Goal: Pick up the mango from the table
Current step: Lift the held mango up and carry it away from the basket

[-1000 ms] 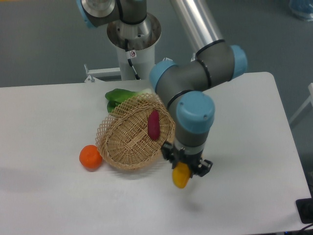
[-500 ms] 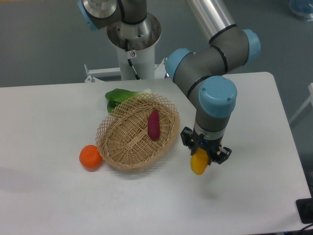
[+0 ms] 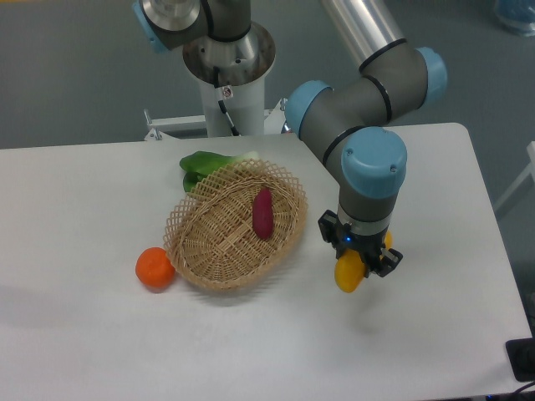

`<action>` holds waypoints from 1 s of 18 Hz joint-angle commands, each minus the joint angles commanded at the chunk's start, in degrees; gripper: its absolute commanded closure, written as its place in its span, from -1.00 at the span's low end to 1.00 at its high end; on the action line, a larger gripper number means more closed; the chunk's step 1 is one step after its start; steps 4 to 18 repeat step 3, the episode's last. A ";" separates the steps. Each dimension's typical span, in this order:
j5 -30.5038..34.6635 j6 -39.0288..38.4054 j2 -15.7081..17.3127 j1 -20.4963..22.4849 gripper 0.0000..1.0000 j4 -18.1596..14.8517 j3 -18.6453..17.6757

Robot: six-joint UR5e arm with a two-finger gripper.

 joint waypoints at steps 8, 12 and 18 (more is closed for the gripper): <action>0.00 0.00 0.00 0.00 0.17 0.00 -0.09; 0.00 0.00 0.00 0.00 0.17 0.00 -0.09; 0.00 0.00 0.00 0.00 0.17 0.00 -0.09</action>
